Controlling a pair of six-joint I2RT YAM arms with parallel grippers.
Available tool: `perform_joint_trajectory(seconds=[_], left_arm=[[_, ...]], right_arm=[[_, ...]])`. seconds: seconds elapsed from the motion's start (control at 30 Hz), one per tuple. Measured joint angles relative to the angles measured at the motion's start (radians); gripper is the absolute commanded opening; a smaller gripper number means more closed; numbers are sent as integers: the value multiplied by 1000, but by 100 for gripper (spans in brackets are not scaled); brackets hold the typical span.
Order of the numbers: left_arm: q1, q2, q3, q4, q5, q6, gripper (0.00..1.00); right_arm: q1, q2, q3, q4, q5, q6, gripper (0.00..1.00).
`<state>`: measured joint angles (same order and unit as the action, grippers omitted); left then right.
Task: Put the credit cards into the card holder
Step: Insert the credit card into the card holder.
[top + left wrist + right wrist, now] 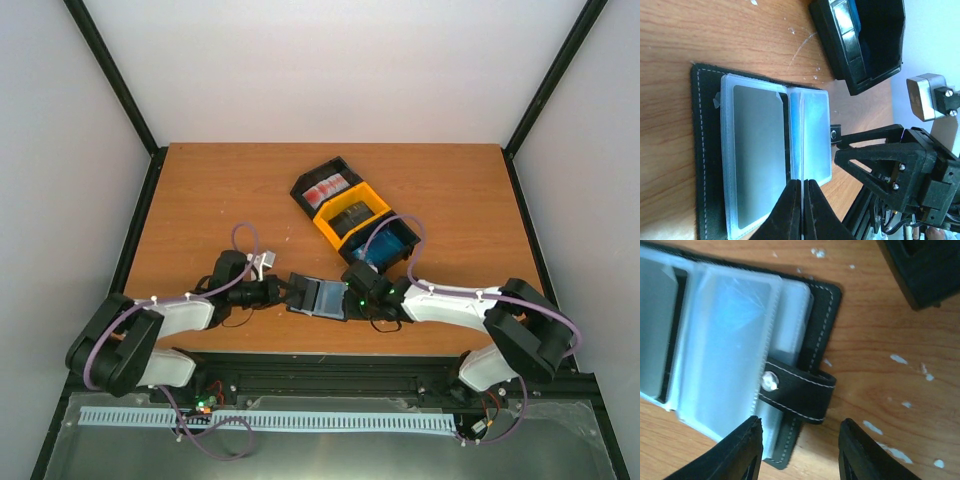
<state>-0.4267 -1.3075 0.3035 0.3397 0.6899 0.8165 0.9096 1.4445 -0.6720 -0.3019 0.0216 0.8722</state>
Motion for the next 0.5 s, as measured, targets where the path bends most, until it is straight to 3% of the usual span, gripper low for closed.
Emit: perform_joint_trajectory(seconds=[0.5], left_arm=[[-131, -143, 0, 172, -97, 61, 1]], right_arm=[[7, 48, -32, -43, 0, -53, 46]])
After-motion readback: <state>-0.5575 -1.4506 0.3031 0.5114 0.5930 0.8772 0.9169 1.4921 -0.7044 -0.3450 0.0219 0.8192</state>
